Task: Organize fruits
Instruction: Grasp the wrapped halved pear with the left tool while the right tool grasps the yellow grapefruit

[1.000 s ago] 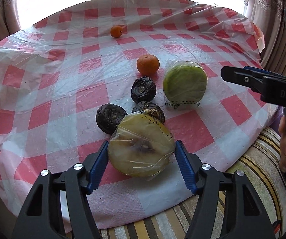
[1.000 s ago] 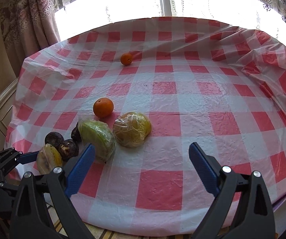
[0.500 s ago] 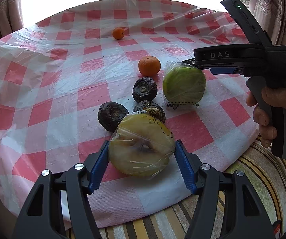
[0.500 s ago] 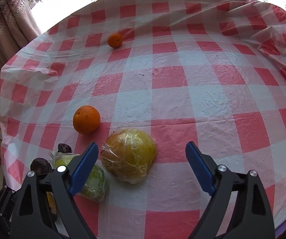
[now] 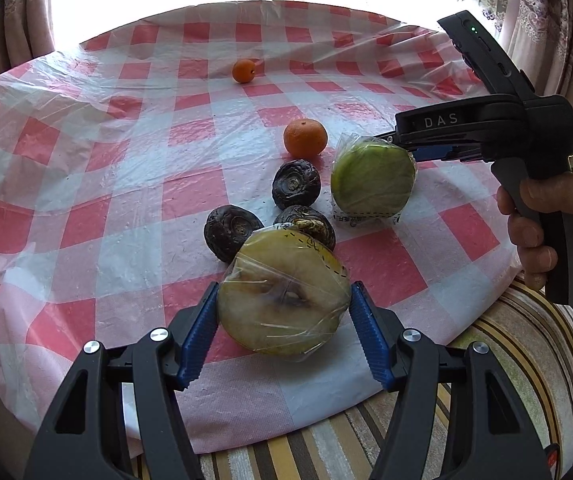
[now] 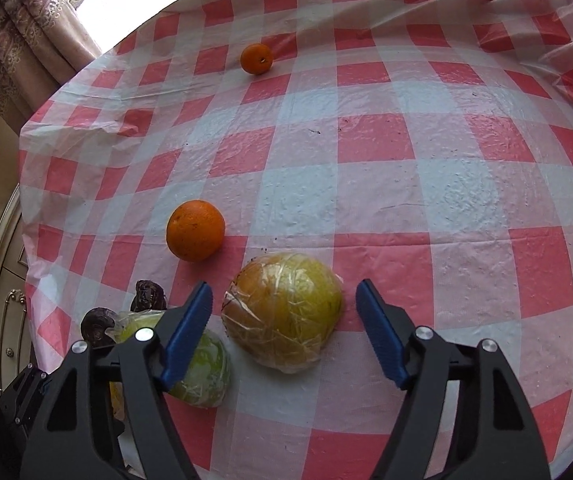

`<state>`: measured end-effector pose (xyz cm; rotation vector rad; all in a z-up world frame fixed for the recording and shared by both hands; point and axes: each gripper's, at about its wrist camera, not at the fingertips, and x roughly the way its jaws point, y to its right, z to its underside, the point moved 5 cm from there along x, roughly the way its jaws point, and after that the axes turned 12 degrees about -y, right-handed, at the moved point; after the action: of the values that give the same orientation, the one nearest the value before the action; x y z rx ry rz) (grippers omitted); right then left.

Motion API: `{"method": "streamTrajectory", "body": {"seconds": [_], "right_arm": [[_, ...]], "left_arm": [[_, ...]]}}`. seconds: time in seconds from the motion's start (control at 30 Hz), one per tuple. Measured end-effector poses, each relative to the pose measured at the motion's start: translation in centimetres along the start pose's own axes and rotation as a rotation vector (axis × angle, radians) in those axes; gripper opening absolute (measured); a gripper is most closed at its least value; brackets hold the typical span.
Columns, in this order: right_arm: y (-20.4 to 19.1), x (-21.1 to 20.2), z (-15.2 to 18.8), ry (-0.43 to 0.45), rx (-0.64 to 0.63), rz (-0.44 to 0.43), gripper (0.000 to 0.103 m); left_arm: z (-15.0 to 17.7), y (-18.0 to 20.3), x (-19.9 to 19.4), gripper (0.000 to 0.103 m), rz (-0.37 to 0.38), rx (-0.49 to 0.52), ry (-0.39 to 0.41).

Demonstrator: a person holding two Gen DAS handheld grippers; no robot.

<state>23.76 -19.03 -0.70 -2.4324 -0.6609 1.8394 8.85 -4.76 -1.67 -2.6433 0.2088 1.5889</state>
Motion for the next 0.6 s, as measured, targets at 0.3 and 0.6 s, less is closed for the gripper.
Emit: {"method": "streamTrajectory", "body": {"seconds": [0.3,0.6], "right_arm": [[0.1,-1.4,1.3,0.042,-0.074,0.191,0.061],[0.9,-1.0,3.4,0.065,-0.143,0.357,0.081]], "left_arm": [[0.2,-0.1,-0.1,0.062,0.011,-0.010,0.000],[0.2,0.1,0.0,0.062,0.011,-0.002,0.000]]}}
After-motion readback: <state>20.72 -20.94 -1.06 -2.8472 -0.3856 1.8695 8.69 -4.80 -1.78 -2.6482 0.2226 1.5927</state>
